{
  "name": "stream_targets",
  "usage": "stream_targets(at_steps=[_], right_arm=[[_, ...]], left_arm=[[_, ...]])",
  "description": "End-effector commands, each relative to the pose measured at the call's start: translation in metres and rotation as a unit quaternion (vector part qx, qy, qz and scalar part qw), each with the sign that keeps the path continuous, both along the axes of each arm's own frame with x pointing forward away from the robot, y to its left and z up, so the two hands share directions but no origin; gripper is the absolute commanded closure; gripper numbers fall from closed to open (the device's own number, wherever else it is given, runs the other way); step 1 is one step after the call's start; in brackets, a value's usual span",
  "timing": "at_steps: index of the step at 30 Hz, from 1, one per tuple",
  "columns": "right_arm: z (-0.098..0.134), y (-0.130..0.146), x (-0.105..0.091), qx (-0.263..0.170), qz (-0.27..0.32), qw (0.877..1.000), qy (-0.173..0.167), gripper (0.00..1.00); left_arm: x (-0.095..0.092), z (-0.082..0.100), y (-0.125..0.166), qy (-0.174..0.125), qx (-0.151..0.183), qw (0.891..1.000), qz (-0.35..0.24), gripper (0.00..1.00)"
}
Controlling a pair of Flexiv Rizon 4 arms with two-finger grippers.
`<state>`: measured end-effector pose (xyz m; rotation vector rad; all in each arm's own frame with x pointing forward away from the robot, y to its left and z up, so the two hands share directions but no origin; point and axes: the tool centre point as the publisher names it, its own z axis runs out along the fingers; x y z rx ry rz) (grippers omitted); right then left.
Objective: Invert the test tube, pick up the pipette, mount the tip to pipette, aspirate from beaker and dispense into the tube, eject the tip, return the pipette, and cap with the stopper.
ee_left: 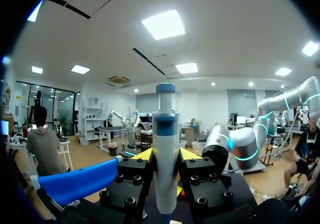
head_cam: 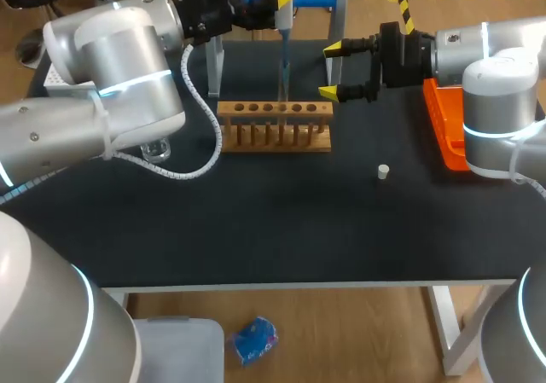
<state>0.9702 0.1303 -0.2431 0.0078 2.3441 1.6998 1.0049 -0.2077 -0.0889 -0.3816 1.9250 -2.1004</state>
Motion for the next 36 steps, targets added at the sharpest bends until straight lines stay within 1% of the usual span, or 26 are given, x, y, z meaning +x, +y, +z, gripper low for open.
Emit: stream_targets(at_steps=[1,3,4,5,7,9,11,14,15,16,17,19,21,34,35,36], right_arm=[[0.005,-0.005,0.002,-0.001,-0.002,1.0,-0.001,0.0],[0.018,-0.012,0.006,-0.011,-0.006,1.0,-0.004,0.0],[0.029,-0.017,0.009,-0.016,-0.008,1.0,-0.005,0.0],[0.041,-0.022,0.011,-0.014,-0.007,1.0,-0.004,0.0],[0.065,-0.028,0.015,-0.039,-0.02,0.999,-0.001,0.0],[0.09,-0.033,0.02,-0.038,-0.021,0.999,0.003,0.0],[0.117,-0.035,0.022,-0.05,-0.027,0.998,-0.007,0.0],[0.156,-0.032,0.024,-0.058,-0.032,0.998,-0.009,0.0],[0.168,-0.03,0.024,-0.057,-0.032,0.998,-0.001,0.0],[0.179,-0.026,0.024,-0.058,-0.032,0.998,-0.001,0.0],[0.189,-0.022,0.025,-0.057,-0.031,0.998,0.002,0.0],[0.205,-0.014,0.025,-0.053,-0.022,0.998,0.019,0.0],[0.221,-0.006,0.023,-0.043,-0.02,0.999,0.025,0.0],[0.221,-0.006,0.023,-0.043,-0.02,0.999,0.025,0.0],[0.222,-0.007,0.019,-0.048,-0.021,0.998,0.04,0.0],[0.227,-0.009,0.017,-0.053,-0.018,0.997,0.047,0.0]], left_arm=[[0.0,-0.001,-0.001,-0.001,-0.002,1.0,0.003,1.0],[0.0,-0.001,-0.001,-0.001,-0.002,1.0,0.003,1.0],[0.0,-0.001,-0.001,-0.001,-0.002,1.0,0.003,1.0],[0.0,-0.001,-0.001,-0.001,-0.002,1.0,0.003,1.0],[0.0,-0.001,-0.001,-0.001,-0.002,1.0,0.003,1.0],[0.0,-0.001,-0.001,-0.001,-0.002,1.0,0.003,1.0],[0.0,-0.001,-0.001,-0.001,-0.002,1.0,0.003,1.0],[0.0,-0.001,-0.001,-0.001,-0.002,1.0,0.003,1.0],[0.0,-0.001,-0.001,-0.001,-0.002,1.0,0.003,1.0],[0.0,-0.001,-0.001,-0.001,-0.002,1.0,0.003,1.0],[0.0,-0.001,-0.001,-0.001,-0.002,1.0,0.003,1.0],[0.0,-0.001,-0.001,-0.001,-0.002,1.0,0.003,1.0],[0.0,-0.001,-0.001,-0.001,-0.002,1.0,0.003,1.0],[0.0,-0.001,-0.001,-0.001,-0.002,1.0,0.003,1.0],[0.0,-0.001,-0.001,-0.001,-0.002,1.0,0.003,1.0],[0.0,-0.001,-0.001,-0.001,-0.002,1.0,0.003,1.0]])
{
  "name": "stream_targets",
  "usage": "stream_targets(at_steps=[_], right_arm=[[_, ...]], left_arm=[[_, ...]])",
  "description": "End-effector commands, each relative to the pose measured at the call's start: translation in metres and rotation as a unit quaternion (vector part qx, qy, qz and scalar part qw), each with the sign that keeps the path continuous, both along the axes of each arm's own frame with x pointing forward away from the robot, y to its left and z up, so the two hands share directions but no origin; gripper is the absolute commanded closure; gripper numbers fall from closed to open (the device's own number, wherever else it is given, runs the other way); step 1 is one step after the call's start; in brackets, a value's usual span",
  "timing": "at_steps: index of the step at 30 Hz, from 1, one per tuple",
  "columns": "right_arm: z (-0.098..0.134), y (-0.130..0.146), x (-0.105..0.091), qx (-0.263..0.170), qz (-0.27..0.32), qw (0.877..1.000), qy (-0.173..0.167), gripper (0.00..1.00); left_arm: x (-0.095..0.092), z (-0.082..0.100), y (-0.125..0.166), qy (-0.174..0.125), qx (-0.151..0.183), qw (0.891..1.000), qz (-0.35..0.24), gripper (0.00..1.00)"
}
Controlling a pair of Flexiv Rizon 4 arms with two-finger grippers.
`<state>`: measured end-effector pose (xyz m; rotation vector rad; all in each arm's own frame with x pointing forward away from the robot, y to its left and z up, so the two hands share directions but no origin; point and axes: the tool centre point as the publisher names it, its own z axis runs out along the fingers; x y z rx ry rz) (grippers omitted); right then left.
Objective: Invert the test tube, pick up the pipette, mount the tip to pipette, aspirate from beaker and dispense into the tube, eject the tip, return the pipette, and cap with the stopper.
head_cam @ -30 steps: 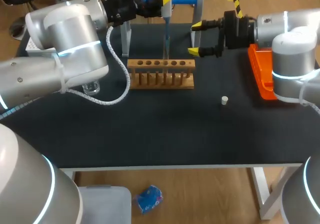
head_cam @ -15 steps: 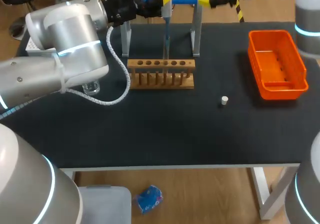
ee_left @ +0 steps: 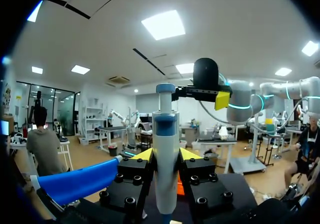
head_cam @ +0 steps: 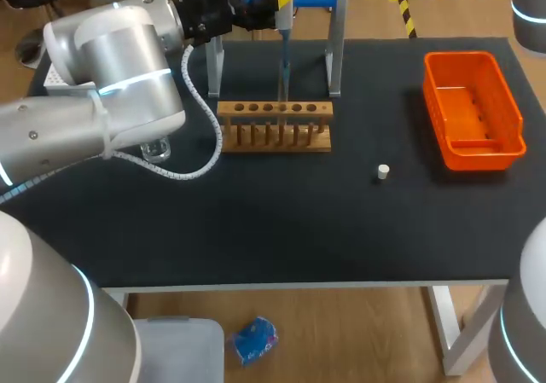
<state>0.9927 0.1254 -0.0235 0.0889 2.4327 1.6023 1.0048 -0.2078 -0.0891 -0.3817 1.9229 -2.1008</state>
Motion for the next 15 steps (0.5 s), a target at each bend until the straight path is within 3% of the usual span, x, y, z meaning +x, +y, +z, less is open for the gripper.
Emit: stream_targets(at_steps=[1,5,9,10,11,12,15], right_arm=[[0.014,-0.006,-0.007,-0.018,0.006,0.999,0.026,0.0],[0.038,-0.012,-0.013,-0.043,0.004,0.997,0.061,0.0],[0.053,-0.013,-0.015,-0.058,0.012,0.997,0.051,0.0],[0.054,-0.011,-0.017,-0.06,0.016,0.997,0.05,0.13],[0.055,-0.01,-0.017,-0.066,0.017,0.997,0.046,0.75],[0.055,-0.007,-0.018,-0.07,0.023,0.996,0.04,1.0],[0.054,0.001,-0.018,-0.077,0.03,0.996,0.032,1.0]], left_arm=[[0.0,0.0,-0.001,-0.001,-0.001,1.0,0.002,1.0],[0.0,0.0,-0.001,-0.001,-0.001,1.0,0.002,1.0],[0.0,0.0,-0.001,-0.001,-0.001,1.0,0.002,1.0],[0.0,0.0,-0.001,-0.001,-0.001,1.0,0.002,1.0],[0.0,0.0,-0.001,-0.001,-0.001,1.0,0.002,1.0],[0.0,0.0,-0.001,-0.001,-0.001,1.0,0.002,1.0],[0.0,0.0,-0.001,-0.001,-0.001,1.0,0.002,1.0]])
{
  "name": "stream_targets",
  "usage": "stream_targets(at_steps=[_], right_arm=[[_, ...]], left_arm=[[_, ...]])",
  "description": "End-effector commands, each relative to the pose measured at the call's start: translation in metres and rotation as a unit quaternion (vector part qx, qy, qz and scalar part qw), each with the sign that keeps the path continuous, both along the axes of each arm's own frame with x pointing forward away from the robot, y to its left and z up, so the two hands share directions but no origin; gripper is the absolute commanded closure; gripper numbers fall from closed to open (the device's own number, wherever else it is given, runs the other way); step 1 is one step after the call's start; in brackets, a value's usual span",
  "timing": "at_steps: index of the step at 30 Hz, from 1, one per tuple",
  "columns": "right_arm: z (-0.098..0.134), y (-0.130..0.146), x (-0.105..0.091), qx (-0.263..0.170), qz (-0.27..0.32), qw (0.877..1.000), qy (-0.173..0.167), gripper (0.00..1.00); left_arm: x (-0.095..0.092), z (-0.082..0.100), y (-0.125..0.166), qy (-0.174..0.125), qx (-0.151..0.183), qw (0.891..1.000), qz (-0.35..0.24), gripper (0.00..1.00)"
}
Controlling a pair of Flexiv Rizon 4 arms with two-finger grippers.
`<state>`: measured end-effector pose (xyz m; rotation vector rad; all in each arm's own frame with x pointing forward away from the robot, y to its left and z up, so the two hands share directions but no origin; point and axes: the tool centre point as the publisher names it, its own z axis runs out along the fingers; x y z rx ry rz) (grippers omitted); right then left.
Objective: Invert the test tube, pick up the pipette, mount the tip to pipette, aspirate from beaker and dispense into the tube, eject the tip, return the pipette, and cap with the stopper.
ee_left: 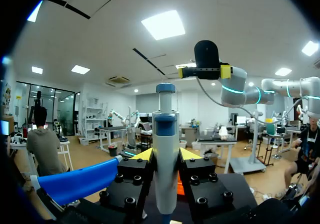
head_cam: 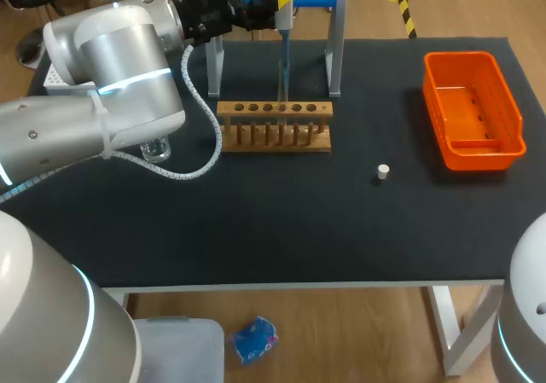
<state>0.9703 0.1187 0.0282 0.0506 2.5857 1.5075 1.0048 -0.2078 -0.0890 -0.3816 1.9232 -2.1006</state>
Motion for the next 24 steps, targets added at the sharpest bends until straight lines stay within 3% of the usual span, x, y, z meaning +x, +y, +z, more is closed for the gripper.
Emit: stream_targets(at_steps=[1,8,15,24], right_arm=[[0.001,0.01,0.004,-0.024,0.005,1.0,0.003,1.0],[-0.003,0.029,0.012,-0.032,0.007,0.999,0.009,1.0],[-0.008,0.052,0.025,0.003,-0.004,1.0,0.007,1.0],[-0.023,0.072,0.023,0.03,-0.001,0.999,0.013,1.0]], left_arm=[[0.0,0.0,-0.001,-0.001,-0.001,1.0,0.002,1.0],[0.0,0.0,-0.001,-0.001,-0.001,1.0,0.002,1.0],[0.0,0.0,-0.001,-0.001,-0.001,1.0,0.002,1.0],[0.0,0.0,-0.001,-0.001,-0.001,1.0,0.002,1.0]])
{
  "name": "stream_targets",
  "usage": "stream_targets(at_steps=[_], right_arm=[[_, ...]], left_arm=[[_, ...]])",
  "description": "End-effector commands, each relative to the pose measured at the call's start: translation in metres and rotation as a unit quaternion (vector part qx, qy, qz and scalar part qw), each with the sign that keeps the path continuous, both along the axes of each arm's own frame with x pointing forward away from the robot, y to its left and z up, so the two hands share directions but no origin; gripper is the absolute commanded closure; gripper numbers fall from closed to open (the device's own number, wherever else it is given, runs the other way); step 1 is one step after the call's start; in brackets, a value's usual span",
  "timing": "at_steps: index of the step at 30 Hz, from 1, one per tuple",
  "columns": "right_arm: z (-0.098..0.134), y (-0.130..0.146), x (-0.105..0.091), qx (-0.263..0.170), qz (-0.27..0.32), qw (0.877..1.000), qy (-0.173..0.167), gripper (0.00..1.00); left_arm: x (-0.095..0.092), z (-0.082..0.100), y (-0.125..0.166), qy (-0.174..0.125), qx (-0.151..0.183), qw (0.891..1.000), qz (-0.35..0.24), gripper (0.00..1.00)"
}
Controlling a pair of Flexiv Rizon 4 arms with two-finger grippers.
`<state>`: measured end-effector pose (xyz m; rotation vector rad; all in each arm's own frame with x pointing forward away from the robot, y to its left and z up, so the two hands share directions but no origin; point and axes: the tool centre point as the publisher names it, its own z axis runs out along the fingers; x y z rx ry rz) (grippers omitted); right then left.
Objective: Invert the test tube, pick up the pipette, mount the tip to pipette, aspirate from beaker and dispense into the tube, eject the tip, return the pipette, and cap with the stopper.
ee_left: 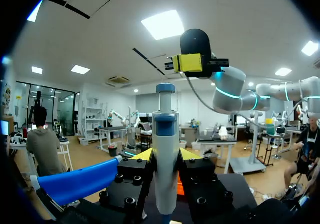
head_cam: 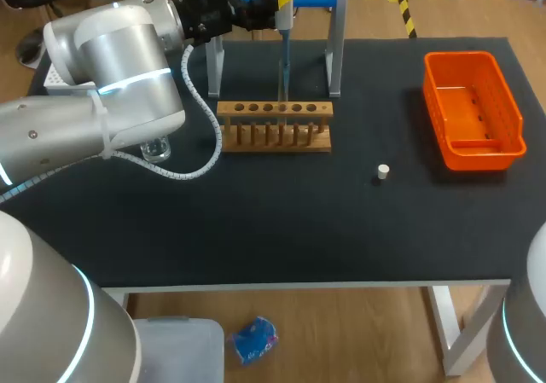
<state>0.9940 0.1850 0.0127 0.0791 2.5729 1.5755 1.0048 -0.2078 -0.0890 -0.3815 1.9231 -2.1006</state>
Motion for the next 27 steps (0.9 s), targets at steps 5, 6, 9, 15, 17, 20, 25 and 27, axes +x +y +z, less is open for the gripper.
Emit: stream_targets(at_steps=[5,6,9,15,17,20,25,27], right_arm=[[-0.009,0.01,-0.004,0.011,0.005,1.0,0.002,1.0],[-0.01,0.01,-0.004,0.011,0.006,1.0,0.002,1.0],[-0.011,0.011,-0.007,0.009,0.009,1.0,0.002,1.0],[-0.017,0.013,-0.009,0.004,0.013,1.0,0.004,1.0],[-0.019,0.014,-0.009,0.002,0.013,1.0,0.005,1.0],[-0.023,0.015,-0.008,-0.002,0.016,1.0,0.007,1.0],[-0.028,0.015,-0.007,-0.005,0.014,1.0,0.012,1.0],[-0.029,0.015,-0.006,-0.005,0.013,1.0,0.014,1.0]], left_arm=[[0.0,0.0,-0.001,-0.001,-0.001,1.0,0.002,1.0],[0.0,0.0,-0.001,-0.001,-0.001,1.0,0.002,1.0],[0.0,0.0,-0.001,-0.001,-0.001,1.0,0.002,1.0],[0.0,0.0,-0.001,-0.001,-0.001,1.0,0.002,1.0],[0.0,0.0,-0.001,-0.001,-0.001,1.0,0.002,1.0],[0.0,0.0,-0.001,-0.001,-0.001,1.0,0.002,1.0],[0.0,0.0,-0.001,-0.001,-0.001,1.0,0.002,1.0],[0.0,0.0,-0.001,-0.001,-0.001,1.0,0.002,1.0]])
